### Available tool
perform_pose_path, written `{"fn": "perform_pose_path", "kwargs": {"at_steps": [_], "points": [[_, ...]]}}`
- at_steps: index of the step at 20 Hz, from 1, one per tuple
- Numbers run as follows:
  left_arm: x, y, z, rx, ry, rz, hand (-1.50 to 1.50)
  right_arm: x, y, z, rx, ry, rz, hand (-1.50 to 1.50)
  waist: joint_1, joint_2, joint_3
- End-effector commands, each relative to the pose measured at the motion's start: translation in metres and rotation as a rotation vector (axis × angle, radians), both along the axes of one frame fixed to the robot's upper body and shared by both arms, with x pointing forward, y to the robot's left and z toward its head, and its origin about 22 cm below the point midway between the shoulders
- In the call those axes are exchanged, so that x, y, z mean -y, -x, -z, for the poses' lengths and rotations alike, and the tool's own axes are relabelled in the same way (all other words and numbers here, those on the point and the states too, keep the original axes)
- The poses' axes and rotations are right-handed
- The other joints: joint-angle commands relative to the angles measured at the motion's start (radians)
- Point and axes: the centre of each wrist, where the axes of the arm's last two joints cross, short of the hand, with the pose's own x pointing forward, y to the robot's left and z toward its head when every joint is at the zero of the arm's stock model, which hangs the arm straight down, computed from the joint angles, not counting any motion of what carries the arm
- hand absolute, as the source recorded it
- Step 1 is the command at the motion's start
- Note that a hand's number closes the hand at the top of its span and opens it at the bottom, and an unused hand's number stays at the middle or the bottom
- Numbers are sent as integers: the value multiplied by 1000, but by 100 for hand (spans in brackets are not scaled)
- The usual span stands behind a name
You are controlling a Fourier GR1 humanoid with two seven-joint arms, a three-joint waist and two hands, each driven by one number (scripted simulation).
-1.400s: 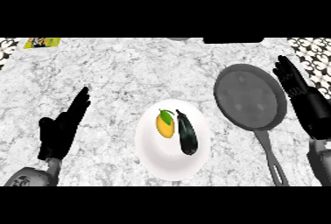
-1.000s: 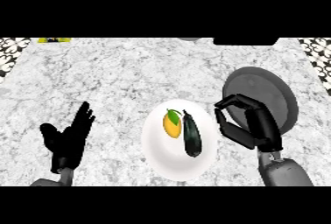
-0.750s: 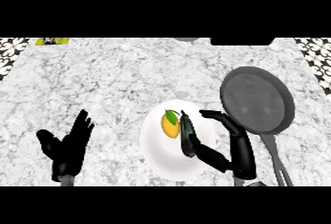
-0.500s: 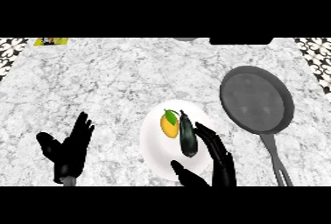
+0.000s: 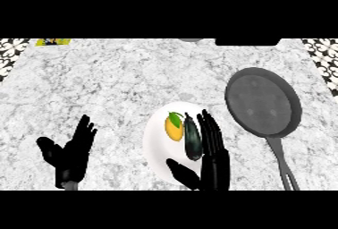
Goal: Pick the lemon from the plate and place it in the pan
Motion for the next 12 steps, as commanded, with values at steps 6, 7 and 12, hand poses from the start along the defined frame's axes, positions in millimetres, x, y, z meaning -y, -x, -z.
{"fn": "perform_pose_path", "kwargs": {"at_steps": [6,7,12], "points": [[3,-5,-3,-2,-7,-2,0,-6,-59,-38,-441,367,45,-150,8,2,-3],[4,1,-2,-6,-3,25,0,-10,-62,-38,-499,415,44,-150,17,1,-2],[0,-3,-7,0,2,28,0,-34,-94,-105,-588,524,48,-150,17,2,2]]}}
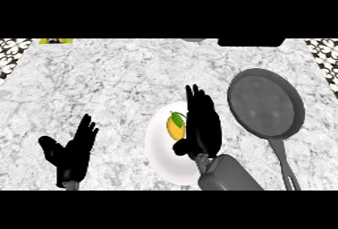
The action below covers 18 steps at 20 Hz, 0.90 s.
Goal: Pick the lemon from the plate and place it in the pan
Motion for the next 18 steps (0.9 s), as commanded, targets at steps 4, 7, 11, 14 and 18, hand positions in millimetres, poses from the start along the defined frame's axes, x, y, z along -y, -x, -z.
{"fn": "perform_pose_path", "kwargs": {"at_steps": [4,7,11,14,18], "points": [[15,2,7,3,1,-21,0,-27,-36,-29,-115,121,2,-150,-3,2,3],[2,16,11,-6,8,-12,0,-18,-40,-16,-268,159,-8,-150,-3,1,2],[-7,3,5,4,21,-4,0,-11,-47,3,-409,160,-66,-150,-5,3,2],[-6,2,2,-13,8,-27,0,-9,-44,0,-421,148,-71,-150,-10,1,3],[-7,-2,16,-11,7,-26,0,-21,-24,4,-364,136,-69,-150,-12,1,3]]}}
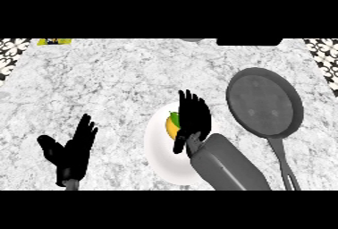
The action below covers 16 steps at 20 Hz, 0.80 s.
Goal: Pick the lemon from the plate and place it in the pan
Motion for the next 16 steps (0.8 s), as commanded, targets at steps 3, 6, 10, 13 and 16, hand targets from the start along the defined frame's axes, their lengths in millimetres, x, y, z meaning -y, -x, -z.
{"fn": "perform_pose_path", "kwargs": {"at_steps": [3,6,10,13,16], "points": [[5,13,4,0,-7,6,0,0,13,20,50,-48,7,-150,1,0,-1],[1,-2,13,4,2,-9,0,11,6,34,72,-27,1,-150,-3,1,-1],[3,15,4,12,1,27,0,1,-2,23,116,-20,27,-150,2,1,-1],[-14,-4,0,-4,-3,4,0,16,-14,50,74,11,41,-150,1,2,-1],[-2,3,2,9,1,2,0,15,-12,45,68,-14,20,-150,-1,0,-1]]}}
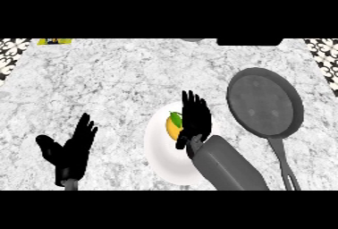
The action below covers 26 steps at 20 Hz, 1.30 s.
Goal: Pick the lemon from the plate and place it in the pan
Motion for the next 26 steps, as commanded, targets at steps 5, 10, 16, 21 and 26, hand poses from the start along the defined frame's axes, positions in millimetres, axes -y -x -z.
{"fn": "perform_pose_path", "kwargs": {"at_steps": [5,10,16,21,26], "points": [[8,4,12,-7,7,1,0,5,-16,19,86,-3,-155,150,3,2,-1],[8,6,4,-22,11,11,0,-1,0,40,123,17,-141,150,7,2,-1],[-1,-5,16,0,19,-15,0,-13,11,30,83,28,-158,150,-1,1,-1],[12,6,13,-7,-6,3,0,-46,65,19,-58,82,-189,150,8,-2,-1],[-5,-17,-2,-13,0,-10,0,-64,77,-17,161,116,-178,150,-10,-3,-1]]}}
